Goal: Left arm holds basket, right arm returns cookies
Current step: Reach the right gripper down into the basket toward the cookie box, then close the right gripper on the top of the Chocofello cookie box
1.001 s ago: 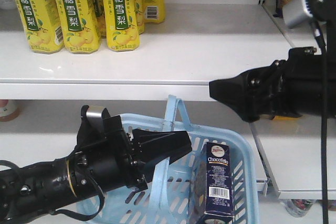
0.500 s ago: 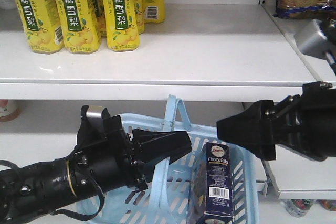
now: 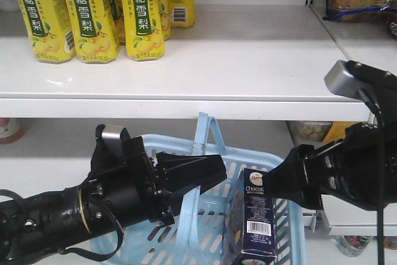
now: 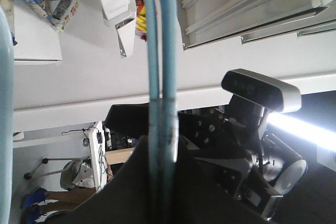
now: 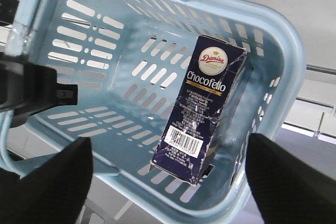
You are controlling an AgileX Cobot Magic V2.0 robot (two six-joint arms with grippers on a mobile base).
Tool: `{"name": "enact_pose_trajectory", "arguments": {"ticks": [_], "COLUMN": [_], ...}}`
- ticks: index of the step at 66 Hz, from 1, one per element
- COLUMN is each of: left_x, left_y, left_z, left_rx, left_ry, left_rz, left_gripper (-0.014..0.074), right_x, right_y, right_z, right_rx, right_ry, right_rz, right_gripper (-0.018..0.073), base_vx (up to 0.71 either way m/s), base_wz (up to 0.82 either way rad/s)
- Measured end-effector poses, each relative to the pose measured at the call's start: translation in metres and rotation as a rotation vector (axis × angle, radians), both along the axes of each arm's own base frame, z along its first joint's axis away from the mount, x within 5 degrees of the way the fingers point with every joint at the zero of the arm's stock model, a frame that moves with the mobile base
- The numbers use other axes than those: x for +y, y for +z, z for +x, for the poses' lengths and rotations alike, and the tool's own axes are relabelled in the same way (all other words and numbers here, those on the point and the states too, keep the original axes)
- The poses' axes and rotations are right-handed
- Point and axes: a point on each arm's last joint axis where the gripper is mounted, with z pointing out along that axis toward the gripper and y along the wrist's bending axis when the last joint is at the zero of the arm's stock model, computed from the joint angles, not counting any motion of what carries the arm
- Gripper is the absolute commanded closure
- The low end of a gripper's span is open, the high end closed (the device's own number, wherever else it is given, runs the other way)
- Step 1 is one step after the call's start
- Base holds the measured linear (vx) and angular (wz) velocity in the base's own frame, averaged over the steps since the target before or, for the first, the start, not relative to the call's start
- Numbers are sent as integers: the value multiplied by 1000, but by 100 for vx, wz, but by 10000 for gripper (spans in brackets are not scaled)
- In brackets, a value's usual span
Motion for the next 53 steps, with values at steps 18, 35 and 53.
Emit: {"name": "enact_pose_trajectory", "arguments": {"ticks": [18,35,53], "left_x": [0,0,0], "left_y": [0,0,0], "left_z": [0,0,0], "left_rx": [0,0,0], "left_ry": [0,0,0], "left_rz": [0,0,0], "left_gripper": [599,599,599], "right_x": [9,23,40], "right_y": [-18,-31,-40], "right_z": [18,28,28], "right_rx": [90,145,140], "right_ry": [-8,7,49], "right_rz": [-22,-12,-53], "right_gripper": [11,11,11], "base_vx": [0,0,0], "base_wz": [0,0,0]}}
